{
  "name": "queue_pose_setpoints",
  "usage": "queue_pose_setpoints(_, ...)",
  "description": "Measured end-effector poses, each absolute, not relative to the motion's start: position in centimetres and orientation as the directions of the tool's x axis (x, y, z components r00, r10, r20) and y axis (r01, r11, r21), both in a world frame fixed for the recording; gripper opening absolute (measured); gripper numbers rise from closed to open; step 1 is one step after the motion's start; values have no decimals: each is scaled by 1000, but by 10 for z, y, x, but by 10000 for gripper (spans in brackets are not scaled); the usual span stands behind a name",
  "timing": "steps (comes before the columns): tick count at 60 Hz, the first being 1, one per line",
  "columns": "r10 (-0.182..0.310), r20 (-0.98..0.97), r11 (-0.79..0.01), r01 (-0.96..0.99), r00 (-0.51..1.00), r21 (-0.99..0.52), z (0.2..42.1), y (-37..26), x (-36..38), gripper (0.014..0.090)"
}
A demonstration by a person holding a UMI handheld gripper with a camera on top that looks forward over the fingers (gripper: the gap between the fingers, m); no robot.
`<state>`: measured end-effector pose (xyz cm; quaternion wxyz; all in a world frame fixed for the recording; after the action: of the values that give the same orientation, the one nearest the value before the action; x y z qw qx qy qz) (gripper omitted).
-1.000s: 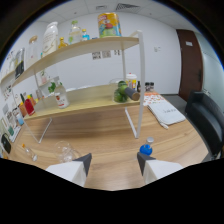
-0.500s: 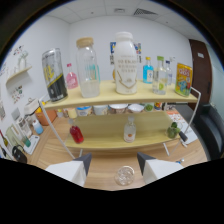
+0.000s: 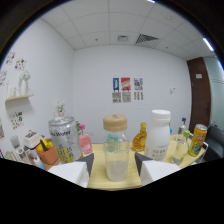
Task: Make me a cup of Mount Fuji.
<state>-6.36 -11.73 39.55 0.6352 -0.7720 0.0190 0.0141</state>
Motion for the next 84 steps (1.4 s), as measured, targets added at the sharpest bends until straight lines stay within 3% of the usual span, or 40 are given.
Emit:
queue_pose_setpoints(6,-31,-35,-201,-40,999,-979,394,-103,-63,649)
queue_pose_setpoints(11,-45,-24,-192,-32,999,-981,394,-97,-60,435)
queue_pose_setpoints(28,-54,-33,-180,-42,998,-983,404,-103,-59,405)
queue_pose_setpoints(41,-10,-58,-93,-58,998,-994,445,-139,-63,398)
queue_pose_setpoints(47,14,-78,-74,-77,997,-994,439,-164,-67,396)
queue_pose_setpoints(52,31,-86,-77,-83,996,-994,415,-184,-69,397)
queue_pose_setpoints(60,43,-95,-166,-87,995,-982,337,-208,-79,393)
queue_pose_setpoints(77,-29,-148,-346,-148,989,-926,169,-232,-77,396)
queue_pose_setpoints(84,-88,-319,-392,-327,944,-860,127,-233,-76,397)
